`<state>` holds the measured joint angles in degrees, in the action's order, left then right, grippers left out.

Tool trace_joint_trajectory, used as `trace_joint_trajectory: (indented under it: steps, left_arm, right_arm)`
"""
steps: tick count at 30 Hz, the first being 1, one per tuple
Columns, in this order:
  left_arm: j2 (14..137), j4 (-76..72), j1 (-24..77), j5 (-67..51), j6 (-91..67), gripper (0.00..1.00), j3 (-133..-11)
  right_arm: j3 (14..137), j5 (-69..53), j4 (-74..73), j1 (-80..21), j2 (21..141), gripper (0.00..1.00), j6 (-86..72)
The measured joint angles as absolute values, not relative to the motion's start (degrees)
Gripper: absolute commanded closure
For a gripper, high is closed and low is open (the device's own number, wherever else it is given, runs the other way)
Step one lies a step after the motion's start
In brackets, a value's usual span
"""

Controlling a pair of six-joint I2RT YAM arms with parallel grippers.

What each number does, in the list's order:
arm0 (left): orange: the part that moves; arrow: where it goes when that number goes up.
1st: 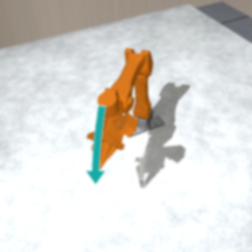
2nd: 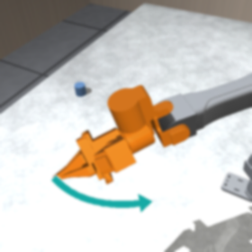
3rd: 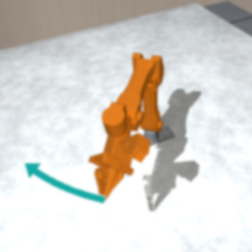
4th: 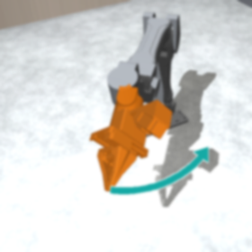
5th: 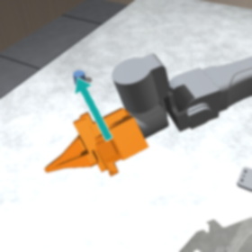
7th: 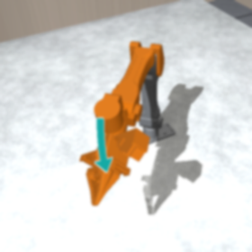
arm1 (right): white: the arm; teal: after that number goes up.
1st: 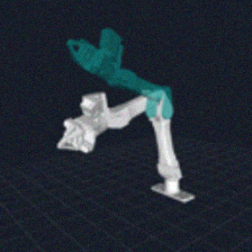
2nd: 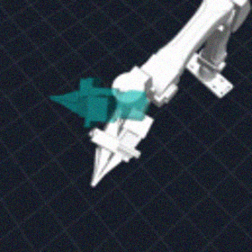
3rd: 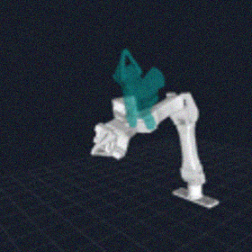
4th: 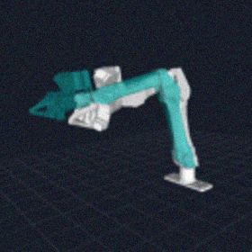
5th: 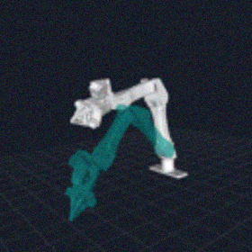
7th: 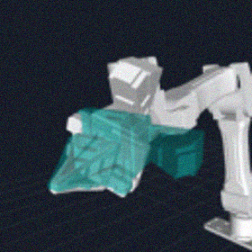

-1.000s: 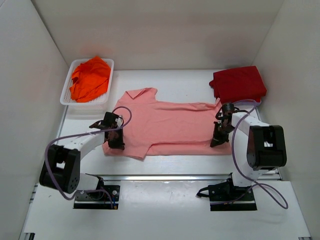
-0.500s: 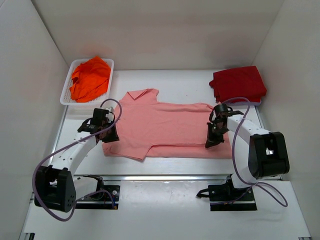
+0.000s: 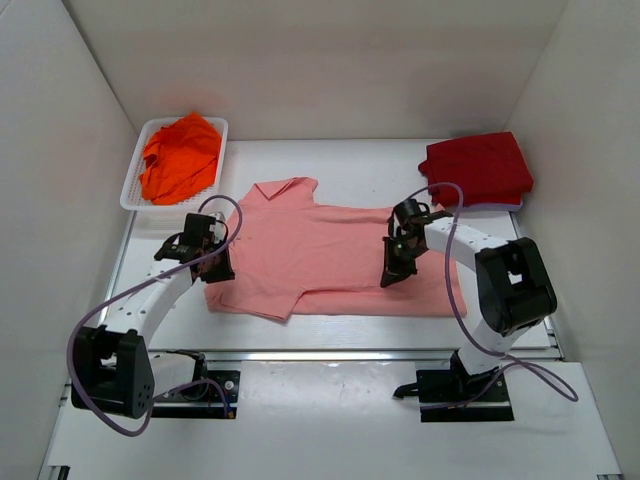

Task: Fold and stack the t-shirts
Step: Fold the flattened tshirt in 1/3 of the way

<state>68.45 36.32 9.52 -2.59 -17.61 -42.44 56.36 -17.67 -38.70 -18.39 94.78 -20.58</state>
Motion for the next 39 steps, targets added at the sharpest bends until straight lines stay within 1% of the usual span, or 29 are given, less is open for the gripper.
trace_joint_trajectory:
  steps: [4,9,12,13,14,15,16,18,19,22,24,26,27,32,36,39]
  left_arm:
    - [68.1,36.6,9.1,-2.6,-17.3,0.72,-42.9]
    - [67.8,36.9,9.1,-2.5,-17.0,0.67,-43.0]
    - [68.6,36.9,9.3,-2.4,-17.0,0.63,-43.8]
    - [69.3,36.9,9.4,-2.4,-17.0,0.63,-44.5]
    - [70.4,36.8,9.7,-2.4,-17.0,0.61,-45.6]
    - [71.7,36.6,10.0,-2.4,-17.0,0.59,-46.9]
    - [73.3,36.1,10.5,-2.4,-17.0,0.59,-48.5]
    - [77.0,34.5,11.6,-2.3,-17.1,0.61,-52.0]
    - [79.0,33.3,12.2,-2.3,-17.1,0.63,-53.6]
    - [86.2,30.5,13.3,-2.2,-17.2,0.66,-58.0]
    - [91.0,28.8,13.9,-2.3,-17.5,0.67,-59.2]
    - [94.5,28.1,14.1,-2.4,-18.1,0.68,-59.1]
    - [95.6,27.9,14.2,-2.5,-18.2,0.67,-58.7]
    - [96.4,28.5,14.2,-2.6,-18.7,0.67,-55.5]
    - [94.3,28.8,14.3,-2.6,-18.4,0.67,-53.2]
    - [93.1,29.9,14.5,-2.5,-17.8,0.68,-51.7]
  right_arm:
    - [58.6,-19.4,-36.7,-21.2,97.3,1.00,-22.4]
    - [61.5,-20.6,-34.8,-24.8,99.4,1.00,-24.1]
    - [63.2,-20.4,-34.0,-25.3,99.4,1.00,-24.2]
    - [63.7,-20.2,-33.9,-24.8,99.4,1.00,-24.2]
    - [64.2,-19.9,-33.9,-24.3,99.3,0.96,-24.1]
    - [64.8,-19.3,-34.0,-23.2,99.3,0.89,-24.0]
    - [65.4,-18.7,-34.1,-22.2,99.3,0.87,-23.7]
    - [66.7,-17.9,-34.1,-19.7,99.4,0.88,-22.8]
    - [67.3,-17.5,-34.3,-18.5,99.4,0.90,-22.3]
    - [69.3,-16.0,-34.3,-16.0,101.1,0.98,-20.9]
    - [69.5,-15.4,-33.9,-14.9,102.6,1.00,-20.3]
    - [69.3,-14.9,-34.0,-14.1,104.5,0.99,-20.1]
    - [68.9,-14.5,-33.8,-13.9,105.3,1.00,-19.9]
    - [67.0,-13.5,-33.9,-14.5,105.9,1.00,-19.7]
    - [64.5,-13.1,-32.4,-15.5,104.1,0.99,-20.1]
    - [62.1,-13.5,-31.4,-16.0,102.5,0.99,-20.6]
